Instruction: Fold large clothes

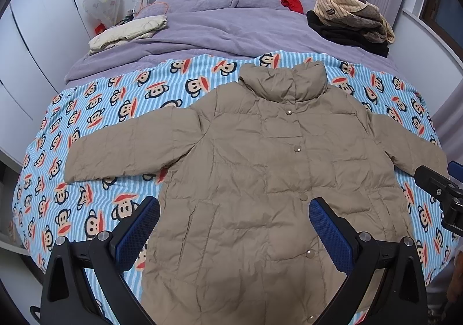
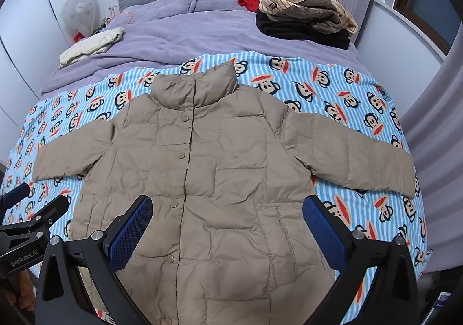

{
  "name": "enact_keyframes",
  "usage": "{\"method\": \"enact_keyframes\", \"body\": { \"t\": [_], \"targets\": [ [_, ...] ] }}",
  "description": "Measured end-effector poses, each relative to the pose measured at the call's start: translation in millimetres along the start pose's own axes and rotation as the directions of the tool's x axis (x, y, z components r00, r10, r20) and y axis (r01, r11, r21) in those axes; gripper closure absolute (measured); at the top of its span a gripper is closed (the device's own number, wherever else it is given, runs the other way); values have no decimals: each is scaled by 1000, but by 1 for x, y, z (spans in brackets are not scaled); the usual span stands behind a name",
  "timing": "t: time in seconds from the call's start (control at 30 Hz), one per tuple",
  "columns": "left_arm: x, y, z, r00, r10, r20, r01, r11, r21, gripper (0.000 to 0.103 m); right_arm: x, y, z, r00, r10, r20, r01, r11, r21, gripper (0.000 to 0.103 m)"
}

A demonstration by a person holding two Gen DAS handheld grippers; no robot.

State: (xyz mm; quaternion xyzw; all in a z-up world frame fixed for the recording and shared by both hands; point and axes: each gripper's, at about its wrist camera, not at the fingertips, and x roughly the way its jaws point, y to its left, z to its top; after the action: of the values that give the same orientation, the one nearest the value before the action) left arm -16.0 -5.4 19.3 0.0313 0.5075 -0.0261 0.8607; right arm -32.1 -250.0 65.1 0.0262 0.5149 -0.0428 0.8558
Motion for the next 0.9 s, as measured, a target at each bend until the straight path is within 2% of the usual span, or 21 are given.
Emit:
{"method": "enact_keyframes", "body": {
  "t": [0.9],
  "targets": [
    [-4,9,-7,1000,-5,-6,5,1000,-12,0,-1,1,-1,1000,-2,0,2,1000,0,0]
  ]
}}
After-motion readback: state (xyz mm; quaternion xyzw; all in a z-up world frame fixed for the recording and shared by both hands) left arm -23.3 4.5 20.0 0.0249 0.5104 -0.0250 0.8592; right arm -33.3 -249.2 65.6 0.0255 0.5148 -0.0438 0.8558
